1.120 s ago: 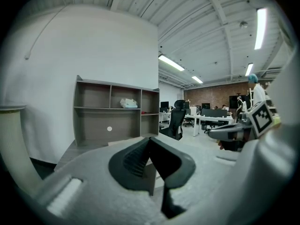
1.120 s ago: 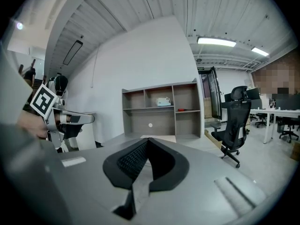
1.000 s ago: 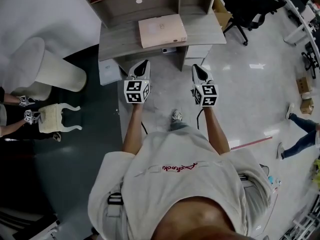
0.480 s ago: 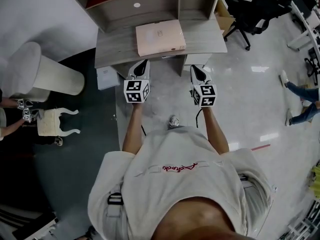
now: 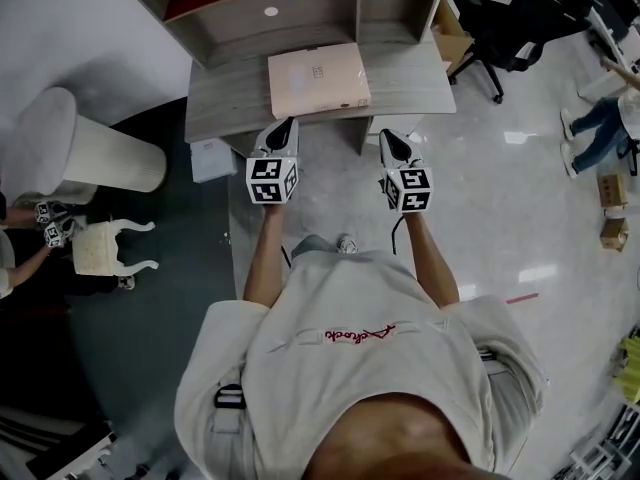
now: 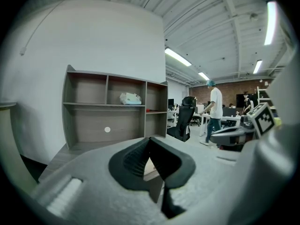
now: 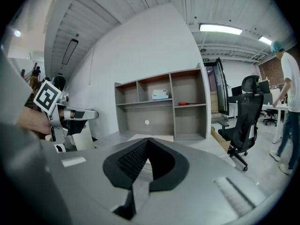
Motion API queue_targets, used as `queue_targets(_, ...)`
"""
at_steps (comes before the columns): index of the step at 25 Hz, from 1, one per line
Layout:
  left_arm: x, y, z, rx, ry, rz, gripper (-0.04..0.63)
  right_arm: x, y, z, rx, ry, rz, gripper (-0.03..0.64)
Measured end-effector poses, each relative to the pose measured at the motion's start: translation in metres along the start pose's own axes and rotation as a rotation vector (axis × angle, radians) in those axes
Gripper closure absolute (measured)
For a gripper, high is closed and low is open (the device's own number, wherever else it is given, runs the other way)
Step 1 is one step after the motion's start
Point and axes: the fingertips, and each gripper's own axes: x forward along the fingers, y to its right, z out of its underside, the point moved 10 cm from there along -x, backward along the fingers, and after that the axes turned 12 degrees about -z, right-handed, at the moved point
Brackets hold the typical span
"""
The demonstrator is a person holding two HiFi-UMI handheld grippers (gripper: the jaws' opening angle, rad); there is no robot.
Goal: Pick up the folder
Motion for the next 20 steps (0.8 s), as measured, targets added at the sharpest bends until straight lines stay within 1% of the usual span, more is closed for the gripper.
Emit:
queue_targets(9, 0.020, -0.006, 0.004, -0.011, -0.015, -0.005, 0.594, 0.017, 0.013, 0.003, 0.005, -0.021, -0.008, 0.611)
queue_targets(20, 0.067, -0.038, 0.001, -0.030, -0.013, -0.020, 0.594, 0.068, 0.033, -0.011, -0.008, -0.032, -0.012, 0.611)
